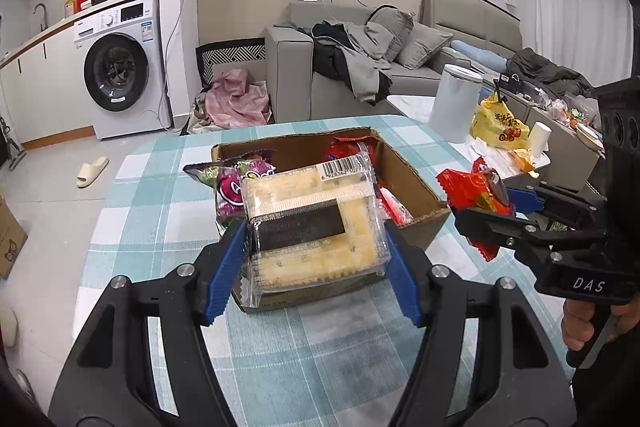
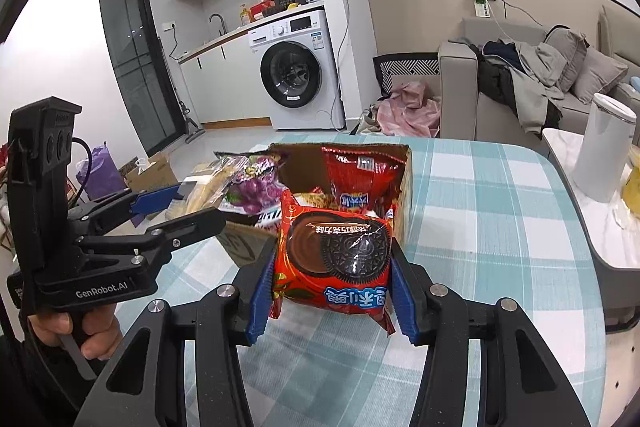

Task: Organize snacks
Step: 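Lift both held packs and carry them over the open box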

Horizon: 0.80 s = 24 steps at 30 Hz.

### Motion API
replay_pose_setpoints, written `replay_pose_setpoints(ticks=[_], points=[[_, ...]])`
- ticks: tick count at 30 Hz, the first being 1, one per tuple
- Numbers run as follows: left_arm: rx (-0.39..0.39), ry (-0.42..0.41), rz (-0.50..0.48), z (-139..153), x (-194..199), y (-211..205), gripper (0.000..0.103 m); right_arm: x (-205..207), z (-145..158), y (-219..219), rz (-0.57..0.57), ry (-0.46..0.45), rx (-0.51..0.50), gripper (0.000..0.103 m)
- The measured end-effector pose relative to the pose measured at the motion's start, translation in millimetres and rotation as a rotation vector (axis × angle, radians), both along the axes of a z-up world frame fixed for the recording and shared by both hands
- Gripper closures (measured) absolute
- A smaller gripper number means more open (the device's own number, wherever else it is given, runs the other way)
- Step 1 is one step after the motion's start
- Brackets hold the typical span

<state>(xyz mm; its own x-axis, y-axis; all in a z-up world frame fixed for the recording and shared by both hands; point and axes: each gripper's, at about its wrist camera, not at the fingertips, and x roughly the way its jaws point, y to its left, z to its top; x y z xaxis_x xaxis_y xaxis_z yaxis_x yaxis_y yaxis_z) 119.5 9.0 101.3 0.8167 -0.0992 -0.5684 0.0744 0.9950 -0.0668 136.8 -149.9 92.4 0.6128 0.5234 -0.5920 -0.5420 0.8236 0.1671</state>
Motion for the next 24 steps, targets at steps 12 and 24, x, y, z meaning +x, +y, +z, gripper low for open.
replay_pose_setpoints(ticks=[12,24], points=[[-0.001,0.02,0.018,-12,33,14,0.039,24,-3,14,-0.023,0.022,-0.003,0.052],[0.019,0.037,0.023,-26,69,23,0.039,49,-9,28,-0.037,0.022,0.004,0.052]])
